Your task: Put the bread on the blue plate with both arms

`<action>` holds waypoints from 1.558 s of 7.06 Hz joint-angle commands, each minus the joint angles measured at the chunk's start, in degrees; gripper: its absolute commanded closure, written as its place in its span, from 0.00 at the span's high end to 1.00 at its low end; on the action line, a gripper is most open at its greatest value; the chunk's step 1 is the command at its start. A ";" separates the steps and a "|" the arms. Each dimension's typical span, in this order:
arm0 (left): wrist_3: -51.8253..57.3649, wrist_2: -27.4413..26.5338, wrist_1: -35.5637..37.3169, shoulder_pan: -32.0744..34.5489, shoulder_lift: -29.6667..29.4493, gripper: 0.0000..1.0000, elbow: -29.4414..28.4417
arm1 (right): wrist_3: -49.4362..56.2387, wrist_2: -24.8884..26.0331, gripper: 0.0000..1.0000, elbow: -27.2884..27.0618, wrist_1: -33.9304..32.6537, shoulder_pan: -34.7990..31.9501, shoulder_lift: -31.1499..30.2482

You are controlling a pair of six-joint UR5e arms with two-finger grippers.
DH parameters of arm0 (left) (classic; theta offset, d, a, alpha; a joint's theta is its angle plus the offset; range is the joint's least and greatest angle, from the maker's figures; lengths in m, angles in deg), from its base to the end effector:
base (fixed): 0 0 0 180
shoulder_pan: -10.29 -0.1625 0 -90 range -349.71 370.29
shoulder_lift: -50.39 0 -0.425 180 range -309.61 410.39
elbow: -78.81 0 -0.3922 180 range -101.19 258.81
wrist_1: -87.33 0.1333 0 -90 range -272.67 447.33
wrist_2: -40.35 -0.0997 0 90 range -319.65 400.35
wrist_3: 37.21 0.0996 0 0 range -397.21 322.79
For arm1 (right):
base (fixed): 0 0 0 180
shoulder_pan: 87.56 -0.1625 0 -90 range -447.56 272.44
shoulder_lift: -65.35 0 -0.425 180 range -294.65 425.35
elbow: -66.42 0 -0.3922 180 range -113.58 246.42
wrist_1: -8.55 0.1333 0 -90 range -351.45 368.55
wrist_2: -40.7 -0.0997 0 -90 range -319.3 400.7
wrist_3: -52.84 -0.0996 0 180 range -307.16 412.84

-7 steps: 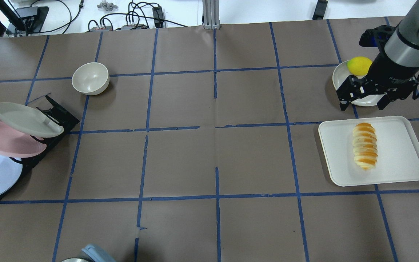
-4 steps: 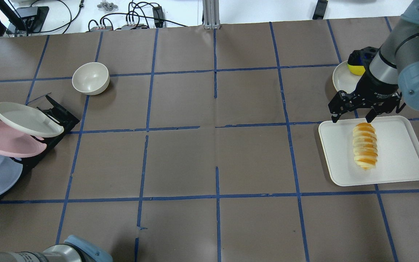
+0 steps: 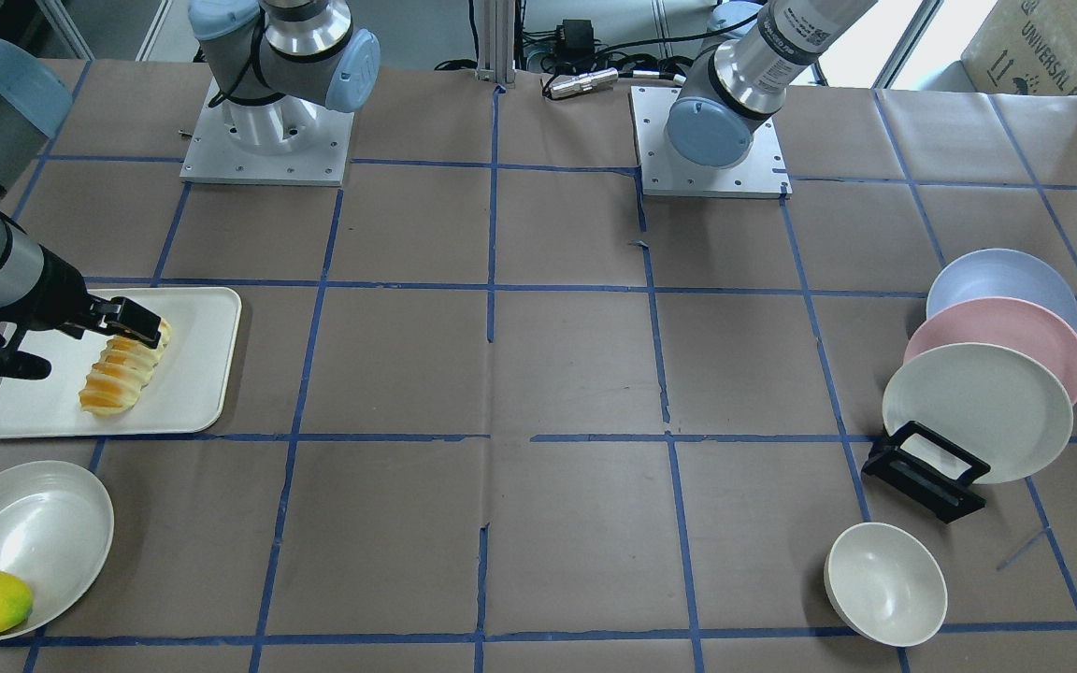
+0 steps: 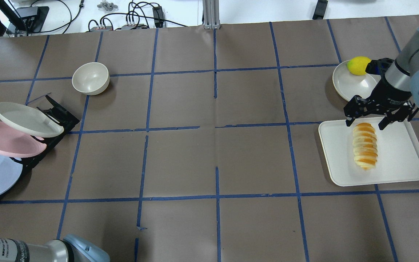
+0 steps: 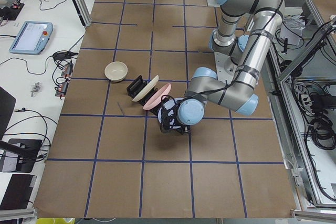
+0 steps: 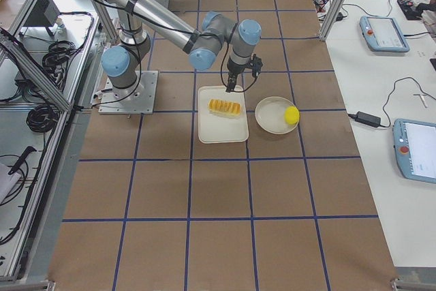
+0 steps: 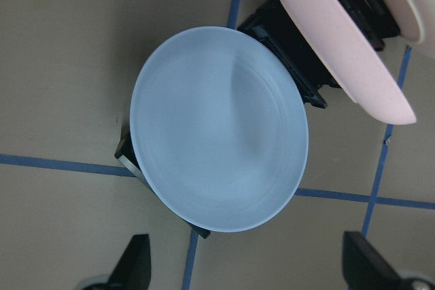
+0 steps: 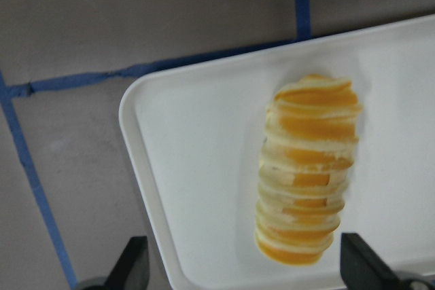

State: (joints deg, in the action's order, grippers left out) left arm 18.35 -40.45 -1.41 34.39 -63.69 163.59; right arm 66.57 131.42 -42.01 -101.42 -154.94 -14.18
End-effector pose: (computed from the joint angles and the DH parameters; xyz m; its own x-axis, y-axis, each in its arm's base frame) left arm 0.4958 -0.3852 0.2999 -0.9206 -0.1998 0.3356 -0.1961 0.9795 0.0453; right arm -0.0718 -0.5157 0.2770 -0.9875 0.1554 -0.0248 0.1498 0.9767 0.1537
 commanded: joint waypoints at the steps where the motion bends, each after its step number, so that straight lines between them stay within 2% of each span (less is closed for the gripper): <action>1: -0.28 0.64 0.76 0.06 -8.58 1.00 -6.61 | 0.24 2.78 0.99 -1.60 -11.71 0.59 4.97; 2: -0.80 0.64 0.76 0.85 -9.74 1.00 -7.17 | 0.24 2.88 0.99 -3.27 -13.59 0.59 5.35; 5: -4.13 2.22 1.02 3.83 -9.41 0.98 -2.36 | 0.15 2.88 0.99 -11.62 -18.35 0.50 4.91; 6: -4.41 2.22 4.33 4.28 -8.62 0.98 0.19 | 0.50 3.14 0.99 -11.38 -18.09 0.50 4.48; 8: -3.98 2.31 5.95 4.20 -8.44 0.96 2.05 | 0.59 5.86 0.99 -7.35 -16.43 0.50 3.51; 9: -3.89 2.40 5.86 4.02 -8.26 0.56 2.06 | 0.77 5.95 0.99 -5.33 -12.15 0.50 3.07; 10: -4.23 2.40 5.77 3.85 -8.26 0.12 2.06 | 0.94 6.21 0.99 -5.92 -11.94 0.50 2.98; 11: -4.24 2.40 5.68 3.67 -8.09 0.03 2.06 | 0.77 6.30 0.99 -6.71 -12.20 0.50 3.41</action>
State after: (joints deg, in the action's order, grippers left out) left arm 14.20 -38.06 4.35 38.27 -71.93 165.60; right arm 67.39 137.51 -48.25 -113.98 -154.44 -10.98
